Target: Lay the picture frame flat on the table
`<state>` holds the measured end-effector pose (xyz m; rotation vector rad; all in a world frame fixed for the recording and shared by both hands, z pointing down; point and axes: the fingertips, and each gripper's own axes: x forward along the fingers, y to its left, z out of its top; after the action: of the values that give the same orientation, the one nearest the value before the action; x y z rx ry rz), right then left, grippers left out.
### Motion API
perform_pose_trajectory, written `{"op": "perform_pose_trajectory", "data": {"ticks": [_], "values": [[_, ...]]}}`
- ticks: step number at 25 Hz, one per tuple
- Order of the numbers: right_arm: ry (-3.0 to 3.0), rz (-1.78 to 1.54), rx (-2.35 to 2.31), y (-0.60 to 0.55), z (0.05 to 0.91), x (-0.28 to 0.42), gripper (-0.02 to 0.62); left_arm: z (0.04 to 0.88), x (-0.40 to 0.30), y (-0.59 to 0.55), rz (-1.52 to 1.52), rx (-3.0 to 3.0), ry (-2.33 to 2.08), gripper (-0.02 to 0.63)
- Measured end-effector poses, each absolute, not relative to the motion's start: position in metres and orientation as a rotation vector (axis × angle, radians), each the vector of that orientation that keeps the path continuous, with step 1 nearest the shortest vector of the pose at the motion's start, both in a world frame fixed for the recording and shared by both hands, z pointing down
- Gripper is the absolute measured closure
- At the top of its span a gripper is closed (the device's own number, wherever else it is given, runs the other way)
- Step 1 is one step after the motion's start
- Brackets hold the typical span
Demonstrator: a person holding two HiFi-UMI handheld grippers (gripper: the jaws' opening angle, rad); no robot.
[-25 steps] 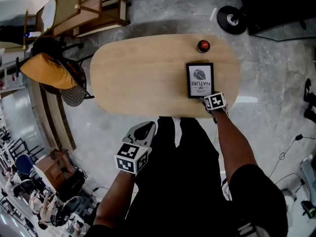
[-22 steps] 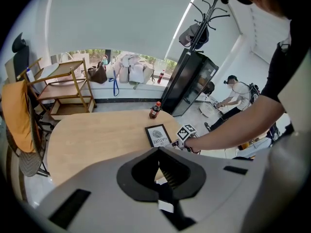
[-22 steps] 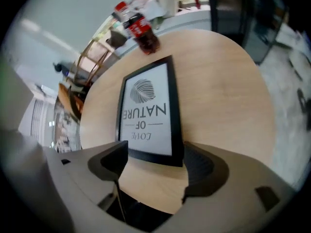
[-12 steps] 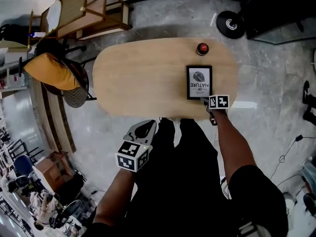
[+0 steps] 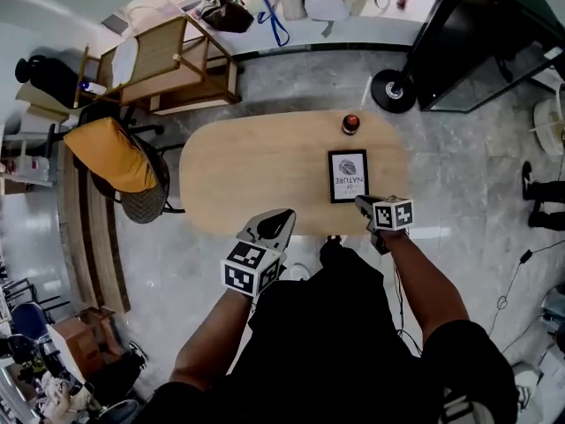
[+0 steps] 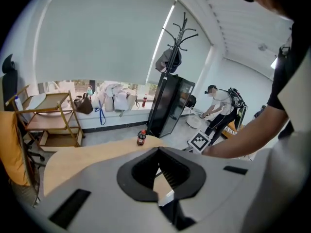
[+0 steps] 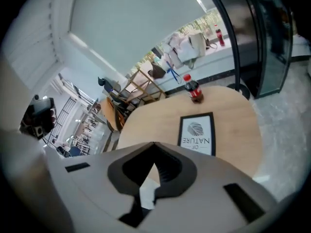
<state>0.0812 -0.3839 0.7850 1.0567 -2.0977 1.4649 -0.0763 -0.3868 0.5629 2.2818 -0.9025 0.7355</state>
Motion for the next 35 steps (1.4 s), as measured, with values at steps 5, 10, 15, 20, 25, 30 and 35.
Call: {"op": "perform_pose_trajectory", "data": {"ticks": [5, 10, 15, 20, 25, 30, 35], "values": [[-2.249, 1.402, 1.192, -0.350, 0.688, 0.042, 0.594, 0.530, -0.098, -0.342, 0.654, 2.353, -0.888, 0.601], [-2.416, 1.281, 1.281, -0.299, 0.593, -0.005, 0.594, 0.513, -0.126, -0.279, 0.613, 2.390, -0.847, 0.601], [-2.537, 1.169, 1.300, -0.234, 0.530, -0.034, 0.594, 0.497, -0.151, -0.227, 0.539, 2.435, -0.828, 0.601], [-2.599, 1.220, 1.386, -0.171, 0.496, -0.042, 0.594, 0.499, -0.175, -0.192, 0.542, 2.443, -0.803, 0.601], [-2.552, 1.189, 1.438, -0.140, 0.493, -0.027, 0.594, 0.489, -0.172, -0.174, 0.515, 2.476, -0.784, 0.601], [-2.561, 1.119, 1.430, -0.146, 0.480, -0.016, 0.594, 0.483, -0.151, -0.167, 0.529, 2.498, -0.765, 0.601], [-2.596, 1.009, 1.340, -0.144, 0.461, -0.003, 0.594, 0.473, -0.122, -0.169, 0.493, 2.496, -0.815, 0.601]]}}
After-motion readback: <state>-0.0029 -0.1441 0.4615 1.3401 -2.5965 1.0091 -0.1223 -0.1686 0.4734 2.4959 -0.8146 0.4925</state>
